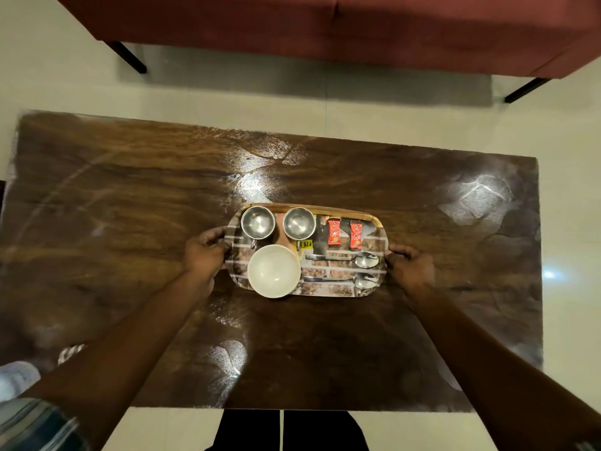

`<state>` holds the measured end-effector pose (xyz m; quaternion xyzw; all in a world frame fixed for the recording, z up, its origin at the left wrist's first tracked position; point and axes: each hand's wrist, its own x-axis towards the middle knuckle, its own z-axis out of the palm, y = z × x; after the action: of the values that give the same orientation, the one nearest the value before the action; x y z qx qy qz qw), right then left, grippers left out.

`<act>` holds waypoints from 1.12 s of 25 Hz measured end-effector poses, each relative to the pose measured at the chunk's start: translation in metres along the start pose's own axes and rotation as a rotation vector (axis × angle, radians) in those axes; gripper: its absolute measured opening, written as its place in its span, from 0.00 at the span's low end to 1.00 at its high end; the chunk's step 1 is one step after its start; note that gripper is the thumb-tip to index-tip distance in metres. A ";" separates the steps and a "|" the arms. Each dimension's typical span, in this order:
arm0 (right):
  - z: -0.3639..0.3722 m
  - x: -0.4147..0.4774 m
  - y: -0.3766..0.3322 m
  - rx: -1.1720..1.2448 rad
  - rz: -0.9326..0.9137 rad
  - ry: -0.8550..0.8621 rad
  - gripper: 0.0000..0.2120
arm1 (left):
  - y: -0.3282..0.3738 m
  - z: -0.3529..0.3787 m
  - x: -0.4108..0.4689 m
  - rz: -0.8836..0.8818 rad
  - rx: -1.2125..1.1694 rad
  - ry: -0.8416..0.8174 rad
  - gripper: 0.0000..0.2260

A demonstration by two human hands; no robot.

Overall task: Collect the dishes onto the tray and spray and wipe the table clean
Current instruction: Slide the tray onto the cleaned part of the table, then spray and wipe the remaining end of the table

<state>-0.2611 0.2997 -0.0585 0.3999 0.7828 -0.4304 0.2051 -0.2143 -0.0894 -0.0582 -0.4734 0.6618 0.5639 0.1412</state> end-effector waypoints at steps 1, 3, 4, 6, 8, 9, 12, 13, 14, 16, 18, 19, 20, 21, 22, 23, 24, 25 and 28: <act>0.000 -0.001 0.001 0.009 -0.003 0.002 0.08 | 0.000 0.000 0.000 0.008 0.006 0.000 0.16; 0.000 -0.006 -0.001 0.023 -0.003 -0.003 0.08 | -0.001 -0.002 0.000 0.014 0.014 -0.009 0.15; 0.000 -0.009 -0.002 0.022 -0.011 -0.002 0.07 | -0.002 -0.003 0.000 0.023 0.030 -0.004 0.14; -0.005 -0.015 -0.006 -0.061 -0.058 0.005 0.06 | -0.001 -0.006 0.001 0.062 0.094 0.048 0.10; -0.011 -0.031 -0.013 -0.214 -0.142 0.016 0.12 | 0.004 -0.012 -0.005 0.076 0.117 0.097 0.07; -0.013 -0.041 -0.017 -0.274 -0.180 0.014 0.14 | 0.007 -0.015 -0.009 0.082 0.101 0.106 0.07; -0.015 -0.082 -0.030 -0.320 -0.287 -0.050 0.15 | 0.022 -0.027 -0.042 0.098 0.038 0.099 0.07; -0.014 -0.098 -0.032 -0.305 -0.313 -0.072 0.15 | 0.026 -0.031 -0.055 0.108 0.011 0.088 0.08; -0.011 -0.114 -0.036 -0.263 -0.332 -0.086 0.15 | 0.029 -0.035 -0.069 0.120 -0.017 0.071 0.10; -0.007 -0.157 -0.043 -0.160 -0.366 -0.085 0.14 | 0.037 -0.046 -0.104 0.152 -0.067 0.025 0.11; -0.004 -0.203 -0.051 -0.062 -0.417 -0.072 0.14 | 0.045 -0.058 -0.139 0.196 -0.107 -0.005 0.09; -0.003 -0.225 -0.054 -0.018 -0.443 -0.070 0.14 | 0.048 -0.066 -0.156 0.229 -0.122 -0.022 0.08; -0.002 -0.244 -0.055 0.018 -0.474 -0.076 0.14 | 0.053 -0.076 -0.176 0.264 -0.136 -0.042 0.06; -0.002 -0.261 -0.056 0.034 -0.511 -0.085 0.13 | 0.057 -0.084 -0.192 0.298 -0.150 -0.057 0.06; -0.001 -0.275 -0.056 0.038 -0.551 -0.090 0.13 | 0.060 -0.093 -0.207 0.331 -0.152 -0.072 0.06; -0.001 -0.292 -0.055 0.032 -0.595 -0.104 0.13 | 0.062 -0.106 -0.222 0.370 -0.146 -0.084 0.06; -0.001 -0.308 -0.054 0.023 -0.635 -0.123 0.12 | 0.062 -0.119 -0.236 0.407 -0.126 -0.090 0.06; -0.001 -0.325 -0.052 0.005 -0.669 -0.144 0.12 | 0.059 -0.134 -0.247 0.439 -0.105 -0.090 0.06; 0.003 -0.369 -0.041 -0.040 -0.763 -0.234 0.11 | 0.041 -0.174 -0.282 0.471 -0.079 -0.034 0.05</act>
<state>-0.0741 0.1183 0.2067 0.0247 0.8546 -0.5031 0.1259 -0.0421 -0.1144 0.2269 -0.3017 0.7289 0.6146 -0.0016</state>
